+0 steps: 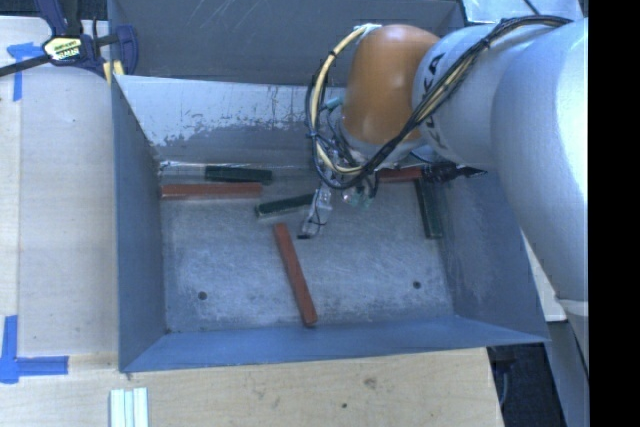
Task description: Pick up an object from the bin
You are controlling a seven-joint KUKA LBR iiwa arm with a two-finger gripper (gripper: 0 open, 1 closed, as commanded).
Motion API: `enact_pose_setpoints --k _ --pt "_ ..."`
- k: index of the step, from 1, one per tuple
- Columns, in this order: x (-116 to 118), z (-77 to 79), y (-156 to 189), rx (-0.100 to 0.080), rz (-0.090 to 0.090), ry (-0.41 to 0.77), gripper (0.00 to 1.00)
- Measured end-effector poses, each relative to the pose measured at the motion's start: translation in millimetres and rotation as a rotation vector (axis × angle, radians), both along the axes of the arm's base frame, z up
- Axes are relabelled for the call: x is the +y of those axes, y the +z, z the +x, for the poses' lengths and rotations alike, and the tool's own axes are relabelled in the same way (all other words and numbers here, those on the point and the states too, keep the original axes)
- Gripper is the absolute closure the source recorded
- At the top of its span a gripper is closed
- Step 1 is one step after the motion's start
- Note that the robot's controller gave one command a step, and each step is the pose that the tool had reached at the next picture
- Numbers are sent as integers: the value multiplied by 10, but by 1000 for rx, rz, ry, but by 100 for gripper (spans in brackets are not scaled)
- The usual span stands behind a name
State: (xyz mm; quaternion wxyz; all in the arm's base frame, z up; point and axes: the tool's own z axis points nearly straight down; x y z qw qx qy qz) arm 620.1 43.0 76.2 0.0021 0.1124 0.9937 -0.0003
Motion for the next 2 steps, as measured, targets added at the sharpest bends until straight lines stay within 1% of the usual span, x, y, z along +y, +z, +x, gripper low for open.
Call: enact_pose_setpoints --k 1,2 --pt "111 35 -36 3 1 11 100" --pt "111 35 -37 3 1 12 100"
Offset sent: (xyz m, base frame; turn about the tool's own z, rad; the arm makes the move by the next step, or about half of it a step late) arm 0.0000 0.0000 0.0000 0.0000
